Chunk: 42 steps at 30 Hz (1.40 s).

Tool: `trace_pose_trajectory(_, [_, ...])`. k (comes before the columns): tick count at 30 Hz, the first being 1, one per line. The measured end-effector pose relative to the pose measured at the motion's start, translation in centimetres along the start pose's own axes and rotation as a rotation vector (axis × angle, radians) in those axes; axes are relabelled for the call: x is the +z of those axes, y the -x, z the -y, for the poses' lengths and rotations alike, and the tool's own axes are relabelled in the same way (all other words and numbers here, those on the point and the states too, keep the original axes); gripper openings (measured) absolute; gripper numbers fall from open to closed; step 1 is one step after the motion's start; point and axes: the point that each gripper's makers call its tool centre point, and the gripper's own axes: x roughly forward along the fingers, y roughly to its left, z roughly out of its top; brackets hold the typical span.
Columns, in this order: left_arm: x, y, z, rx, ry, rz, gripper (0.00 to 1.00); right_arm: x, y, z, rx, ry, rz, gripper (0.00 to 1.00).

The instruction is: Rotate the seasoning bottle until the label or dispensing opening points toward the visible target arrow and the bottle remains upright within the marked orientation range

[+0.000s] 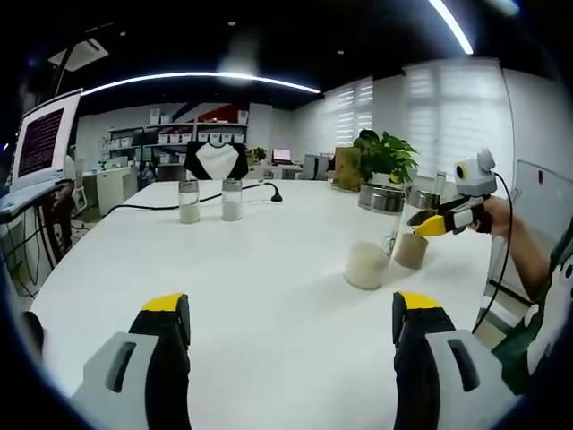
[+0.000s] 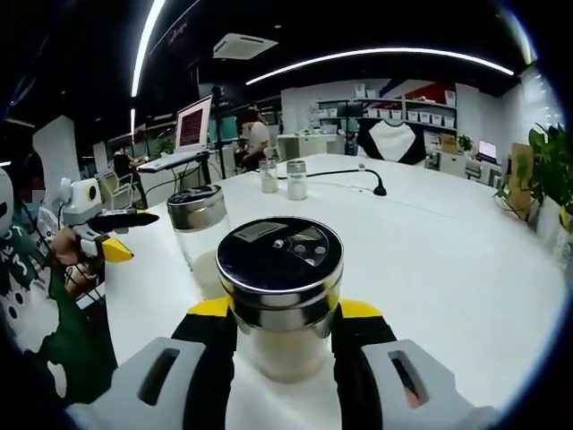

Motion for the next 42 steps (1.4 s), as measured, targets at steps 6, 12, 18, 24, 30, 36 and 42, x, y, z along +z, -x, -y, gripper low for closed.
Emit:
trace_pose_trajectory(6, [-0.1,-0.1,0.2,-0.007,0.004,0.0,0.99,0.0,0.0,-0.3,-0.013,-0.005,0.002,0.4])
trace_pose_trajectory(12, [0.2,0.1,0.6,-0.032,0.005,0.01,1.0,0.0,-0.1,-0.4,-0.027,-0.006,0.006,0.4])
trace_pose_trajectory(18, [0.2,0.2,0.3,-0.019,0.009,0.013,1.0,-0.1,-0.1,-0.6,-0.061,-0.023,-0.003,0.4])
trace_pose_trajectory(24, [0.1,0.3,-0.2,0.012,-0.017,0.003,0.99,-0.1,-0.1,-0.8,-0.098,-0.042,0.011,0.4])
trace_pose_trajectory(30, [0.2,0.4,-0.4,0.019,-0.001,0.01,0.99,-0.1,-0.2,-1.0,-0.169,-0.072,0.038,0.4])
trace_pose_trajectory(36, [-0.1,0.3,-0.4,0.017,0.005,0.003,0.99,-0.1,-0.2,-1.2,-0.216,-0.09,0.049,0.4])
trace_pose_trajectory(42, [0.0,0.4,-0.6,0.025,0.006,0.005,0.99,0.0,-0.2,-0.8,-0.256,-0.108,0.059,0.4])
